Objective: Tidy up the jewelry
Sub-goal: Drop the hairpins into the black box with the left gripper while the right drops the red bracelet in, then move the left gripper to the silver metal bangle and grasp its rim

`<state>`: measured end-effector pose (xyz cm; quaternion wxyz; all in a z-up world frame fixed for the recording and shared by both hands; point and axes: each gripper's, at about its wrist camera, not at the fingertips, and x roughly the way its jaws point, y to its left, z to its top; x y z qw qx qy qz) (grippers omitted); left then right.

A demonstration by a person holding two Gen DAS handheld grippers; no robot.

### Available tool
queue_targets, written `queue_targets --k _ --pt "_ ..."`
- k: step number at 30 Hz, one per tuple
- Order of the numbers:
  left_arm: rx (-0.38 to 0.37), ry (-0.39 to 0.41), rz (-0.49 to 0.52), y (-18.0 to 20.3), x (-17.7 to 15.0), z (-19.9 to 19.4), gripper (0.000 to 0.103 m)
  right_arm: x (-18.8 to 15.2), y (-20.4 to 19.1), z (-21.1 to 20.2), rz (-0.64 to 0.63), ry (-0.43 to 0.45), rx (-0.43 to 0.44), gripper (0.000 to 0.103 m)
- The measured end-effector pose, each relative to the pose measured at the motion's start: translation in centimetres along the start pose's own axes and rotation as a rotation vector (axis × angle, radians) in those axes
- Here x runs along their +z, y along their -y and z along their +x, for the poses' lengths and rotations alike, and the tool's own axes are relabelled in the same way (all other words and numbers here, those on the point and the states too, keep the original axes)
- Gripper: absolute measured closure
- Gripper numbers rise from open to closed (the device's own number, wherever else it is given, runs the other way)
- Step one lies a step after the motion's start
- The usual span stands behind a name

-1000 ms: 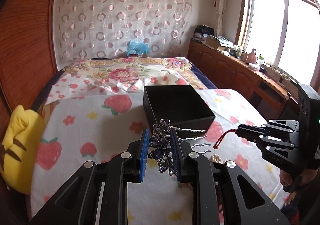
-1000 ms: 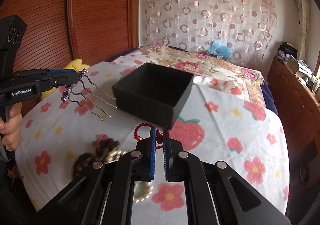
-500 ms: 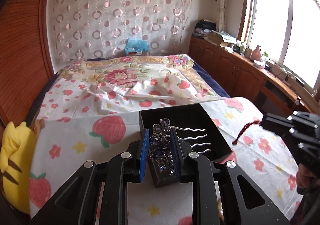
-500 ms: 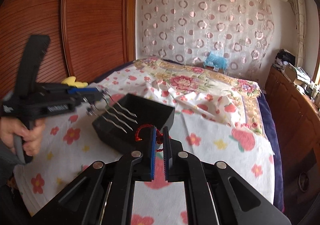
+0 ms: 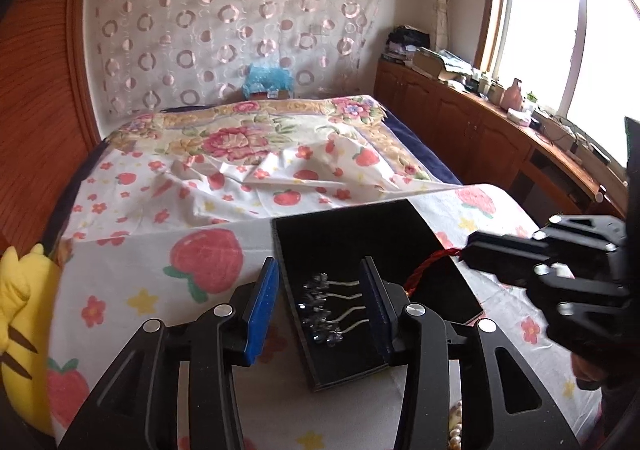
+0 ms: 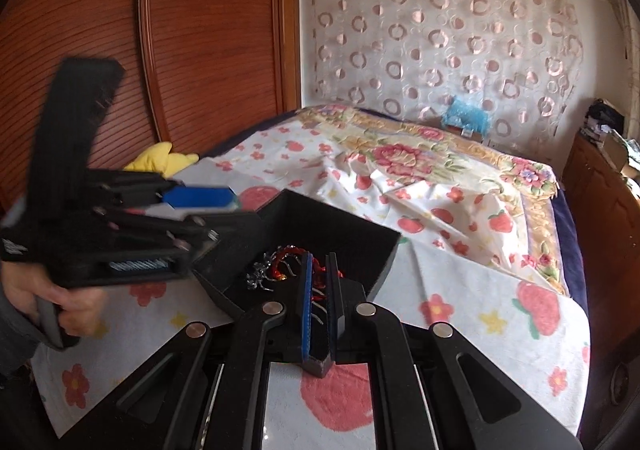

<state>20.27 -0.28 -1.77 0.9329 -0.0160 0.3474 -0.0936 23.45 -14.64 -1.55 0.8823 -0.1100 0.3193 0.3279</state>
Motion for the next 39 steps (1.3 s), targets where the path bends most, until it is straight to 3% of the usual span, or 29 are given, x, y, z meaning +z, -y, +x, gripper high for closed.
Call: queue_targets --k 11,13,16,23,26,39 --pt "0.047 -0.001 -0.044 -2.5 -2.0 -2.4 0.062 -0.6 -0.6 2.9 0.012 -0.066 -0.020 0.093" --pt "0.050 -0.008 -0.049 -2.6 -2.6 -2.7 0.062 -0.6 -0.4 2.7 0.016 -0.057 -0.039 0.086" --pt "0.053 -0.014 -0.049 -2.4 -3.4 -3.2 0.062 -0.7 -0.1 2.0 0.025 -0.029 -0.066 0.062" --pt "0.060 -0.018 -0.044 -1.7 -5.1 -4.4 0.062 -1.7 0.0 -0.4 0.047 -0.004 -0.080 0.062" --pt "0.054 -0.013 -0.041 -1.3 -5.7 -5.1 0.052 -3.2 -0.5 -1.8 0.058 -0.005 -0.087 0.062" --pt "0.001 -0.017 0.012 1.9 -9.5 -8.0 0.049 -11.1 -2.5 -5.6 0.156 -0.059 -0.127 0.062"
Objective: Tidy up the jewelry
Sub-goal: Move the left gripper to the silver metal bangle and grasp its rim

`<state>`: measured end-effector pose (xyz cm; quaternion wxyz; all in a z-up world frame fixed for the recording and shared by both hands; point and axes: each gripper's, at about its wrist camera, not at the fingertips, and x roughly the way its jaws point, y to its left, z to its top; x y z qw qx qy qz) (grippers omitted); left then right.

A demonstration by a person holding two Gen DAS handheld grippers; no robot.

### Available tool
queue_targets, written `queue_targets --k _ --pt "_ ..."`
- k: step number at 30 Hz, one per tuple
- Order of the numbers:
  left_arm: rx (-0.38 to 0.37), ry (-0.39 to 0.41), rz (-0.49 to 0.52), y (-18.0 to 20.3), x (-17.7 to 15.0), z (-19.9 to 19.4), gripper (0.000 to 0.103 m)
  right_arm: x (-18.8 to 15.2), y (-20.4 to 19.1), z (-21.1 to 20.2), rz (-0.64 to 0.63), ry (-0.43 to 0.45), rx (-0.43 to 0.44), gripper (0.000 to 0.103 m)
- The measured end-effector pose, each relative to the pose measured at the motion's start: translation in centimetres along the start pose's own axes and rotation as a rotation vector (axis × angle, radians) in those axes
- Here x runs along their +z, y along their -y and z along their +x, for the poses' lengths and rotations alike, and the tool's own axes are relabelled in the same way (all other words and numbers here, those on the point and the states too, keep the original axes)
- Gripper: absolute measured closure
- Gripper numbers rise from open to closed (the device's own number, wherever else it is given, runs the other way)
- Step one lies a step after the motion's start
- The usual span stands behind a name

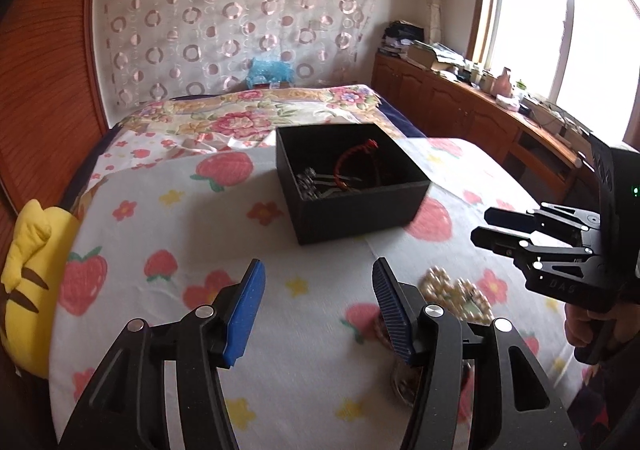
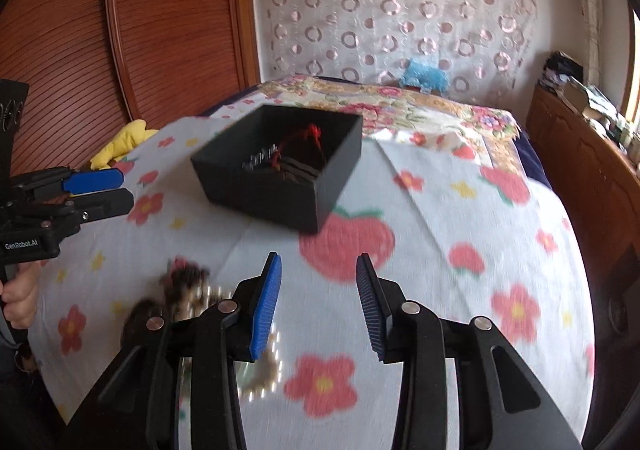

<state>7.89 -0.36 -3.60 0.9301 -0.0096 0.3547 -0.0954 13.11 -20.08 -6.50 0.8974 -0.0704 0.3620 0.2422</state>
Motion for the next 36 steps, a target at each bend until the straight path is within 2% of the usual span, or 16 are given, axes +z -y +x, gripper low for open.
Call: queue_targets --k 8,14,15,16,17,28,36 --pt "-0.027 -0.024 0.032 2.3 -2.4 -1.1 0.048 -3.8 -1.3 -1.8 0.016 -0.010 -0.014 0.062" --pt "-0.056 -0.071 0.071 4.0 -4.0 -1.2 0.047 -4.7 -1.5 -2.7 0.003 -0.015 -0.022 0.062" --pt "-0.057 -0.075 0.077 4.2 -4.2 -1.1 0.043 -5.1 -1.6 -2.7 0.002 -0.020 -0.025 0.062" --pt "-0.061 -0.076 0.083 4.5 -4.4 -1.1 0.032 -5.2 -1.6 -2.7 0.003 -0.023 -0.026 0.062" --pt "-0.071 -0.071 0.084 4.6 -4.6 -1.2 0.030 -5.5 -1.6 -2.6 0.006 -0.030 -0.025 0.062" --pt "-0.080 -0.160 0.131 7.2 -5.5 1.3 0.030 -6.0 -0.7 -2.9 0.057 -0.010 0.024 0.062" --pt "-0.073 -0.189 0.129 7.3 -5.6 2.5 0.031 -6.0 -0.5 -2.9 0.070 -0.006 0.031 0.062"
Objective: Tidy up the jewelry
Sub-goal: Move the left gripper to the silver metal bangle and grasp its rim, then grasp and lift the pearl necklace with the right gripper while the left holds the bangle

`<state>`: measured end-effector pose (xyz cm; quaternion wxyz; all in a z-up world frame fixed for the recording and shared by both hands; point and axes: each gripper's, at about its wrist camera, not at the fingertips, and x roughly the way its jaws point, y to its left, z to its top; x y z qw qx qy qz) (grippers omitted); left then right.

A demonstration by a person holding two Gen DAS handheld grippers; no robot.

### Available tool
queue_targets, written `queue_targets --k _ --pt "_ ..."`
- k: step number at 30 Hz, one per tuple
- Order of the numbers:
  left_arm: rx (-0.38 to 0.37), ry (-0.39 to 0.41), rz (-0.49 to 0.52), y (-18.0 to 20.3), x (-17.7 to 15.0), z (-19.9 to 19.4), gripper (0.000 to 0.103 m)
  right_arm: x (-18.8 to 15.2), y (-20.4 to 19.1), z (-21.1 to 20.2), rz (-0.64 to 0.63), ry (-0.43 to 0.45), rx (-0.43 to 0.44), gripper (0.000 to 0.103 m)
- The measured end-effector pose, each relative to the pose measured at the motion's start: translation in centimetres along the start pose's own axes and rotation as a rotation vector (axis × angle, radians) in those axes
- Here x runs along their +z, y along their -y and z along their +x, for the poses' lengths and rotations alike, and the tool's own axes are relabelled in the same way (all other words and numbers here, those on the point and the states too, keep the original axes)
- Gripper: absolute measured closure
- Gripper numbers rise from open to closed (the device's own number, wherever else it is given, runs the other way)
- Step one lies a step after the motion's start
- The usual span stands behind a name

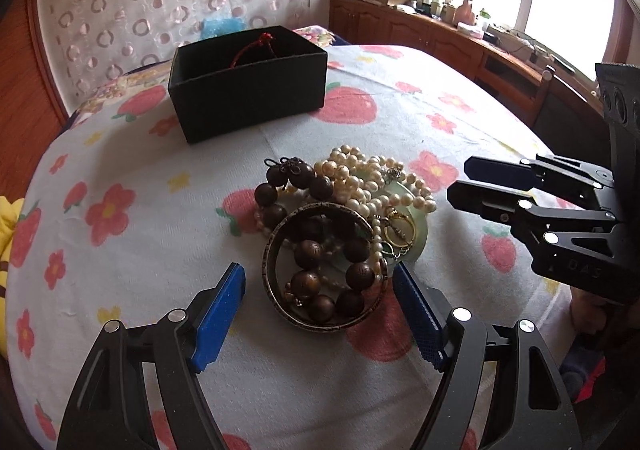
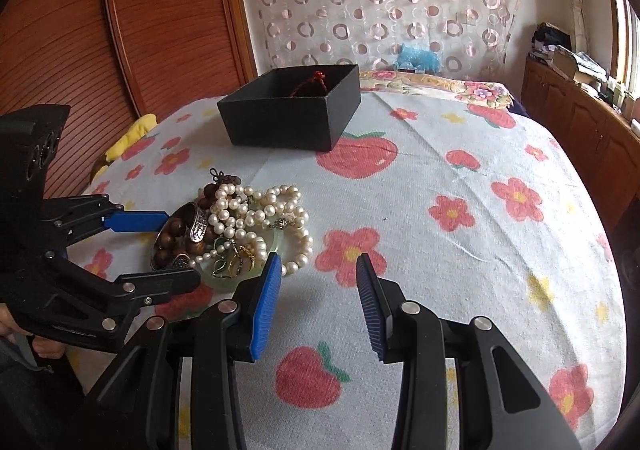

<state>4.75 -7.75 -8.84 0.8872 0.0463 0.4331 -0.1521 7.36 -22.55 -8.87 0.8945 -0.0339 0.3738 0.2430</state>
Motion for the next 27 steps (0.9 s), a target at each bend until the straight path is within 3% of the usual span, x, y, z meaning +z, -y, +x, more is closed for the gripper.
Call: queue_targets --k 5,9,19,25,27 --pt "-0.041 0.017 -0.023 -0.6 0.2 -0.4 0.047 0.0 -0.1 0.1 -0.004 -0.008 -0.001 0.062" --pt "-0.029 0.031 -0.014 -0.3 0.2 -0.9 0.047 0.0 -0.1 0.3 -0.004 -0.014 -0.001 0.062" --pt "0.028 0.155 -0.053 -1.9 0.7 -4.8 0.047 0.0 -0.2 0.6 -0.009 -0.033 -0.002 0.062" --pt "0.043 0.179 -0.085 -3.5 0.4 -5.7 0.047 0.1 -0.4 0.7 -0.015 -0.042 -0.027 0.062" --pt "0.052 0.180 -0.093 -3.9 0.4 -5.8 0.047 0.2 -0.6 0.8 -0.031 -0.046 -0.046 0.067"
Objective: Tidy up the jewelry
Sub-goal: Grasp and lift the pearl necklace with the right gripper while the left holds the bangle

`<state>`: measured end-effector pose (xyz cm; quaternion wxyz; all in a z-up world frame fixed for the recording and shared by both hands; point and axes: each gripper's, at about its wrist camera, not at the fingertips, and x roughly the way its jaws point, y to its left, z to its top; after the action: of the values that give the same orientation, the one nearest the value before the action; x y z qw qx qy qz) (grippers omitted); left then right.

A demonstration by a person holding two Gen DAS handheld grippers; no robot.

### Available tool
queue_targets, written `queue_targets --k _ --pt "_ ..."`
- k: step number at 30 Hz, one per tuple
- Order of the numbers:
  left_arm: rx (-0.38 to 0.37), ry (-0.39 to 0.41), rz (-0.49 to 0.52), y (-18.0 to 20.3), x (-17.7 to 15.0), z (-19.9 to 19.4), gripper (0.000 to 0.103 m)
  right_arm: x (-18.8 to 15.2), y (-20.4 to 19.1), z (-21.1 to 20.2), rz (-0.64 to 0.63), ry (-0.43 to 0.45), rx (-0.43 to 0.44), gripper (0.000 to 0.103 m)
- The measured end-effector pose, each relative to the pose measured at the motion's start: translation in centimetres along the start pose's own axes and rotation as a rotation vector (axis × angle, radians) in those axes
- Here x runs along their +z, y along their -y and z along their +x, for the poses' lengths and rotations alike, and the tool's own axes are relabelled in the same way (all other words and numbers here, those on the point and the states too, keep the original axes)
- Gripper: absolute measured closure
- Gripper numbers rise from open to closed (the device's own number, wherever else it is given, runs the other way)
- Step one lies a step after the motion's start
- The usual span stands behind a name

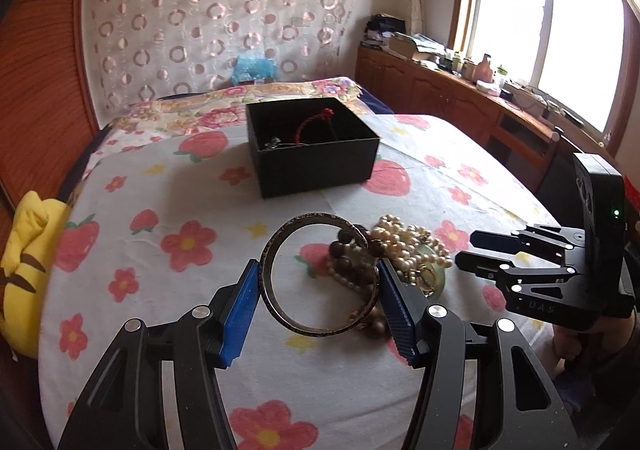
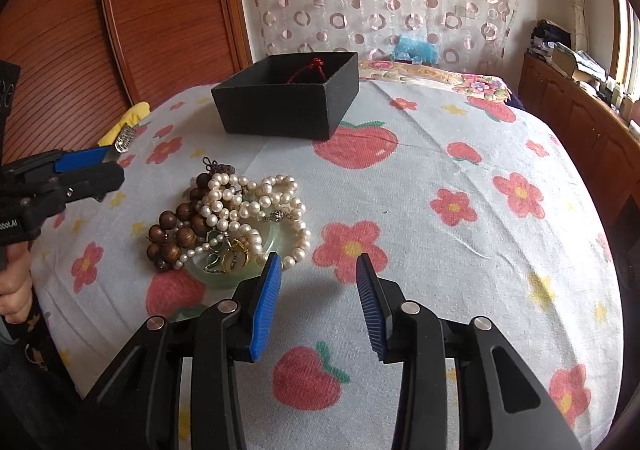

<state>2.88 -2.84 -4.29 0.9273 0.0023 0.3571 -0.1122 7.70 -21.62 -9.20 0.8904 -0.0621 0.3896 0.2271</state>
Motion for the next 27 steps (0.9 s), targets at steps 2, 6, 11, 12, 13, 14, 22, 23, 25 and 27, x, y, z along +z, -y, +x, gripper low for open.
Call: queue_targets --k 2,6,11,12,13,14,22,23,25,27 --pt "-0.001 0.002 -0.008 -0.4 0.0 -0.1 0.047 0.3 0.0 0.1 0.003 -0.003 0.001 0.068" --pt "-0.003 0.009 -0.021 -0.8 -0.2 -0.2 0.047 1.7 0.1 0.3 -0.012 0.001 -0.013 0.071" --pt "0.000 0.011 -0.032 -1.2 -0.6 -0.3 0.047 2.4 -0.3 2.2 -0.060 -0.076 0.003 0.078" --pt "0.002 0.011 -0.032 -1.2 -0.6 -0.3 0.047 2.4 -0.5 2.4 -0.066 -0.085 0.004 0.078" --pt "0.002 0.012 -0.035 -1.3 -0.7 -0.3 0.047 2.3 -0.6 2.6 -0.073 -0.088 0.006 0.079" --pt "0.001 0.012 -0.038 -1.4 -0.7 -0.3 0.047 2.3 -0.7 2.8 -0.076 -0.090 0.002 0.079" --pt "-0.004 0.003 -0.041 -1.4 -0.8 0.0 0.047 2.6 -1.5 3.2 -0.121 -0.084 -0.015 0.086" --pt "-0.002 0.003 -0.040 -1.4 -0.8 0.0 0.047 2.6 -1.4 3.2 -0.115 -0.085 -0.007 0.092" --pt "-0.003 0.008 -0.039 -1.4 -0.7 -0.1 0.047 2.6 -1.2 3.1 -0.110 -0.086 -0.005 0.094" --pt "-0.003 0.013 -0.037 -1.4 -0.7 -0.2 0.047 2.7 -1.2 3.0 -0.110 -0.088 -0.017 0.095"
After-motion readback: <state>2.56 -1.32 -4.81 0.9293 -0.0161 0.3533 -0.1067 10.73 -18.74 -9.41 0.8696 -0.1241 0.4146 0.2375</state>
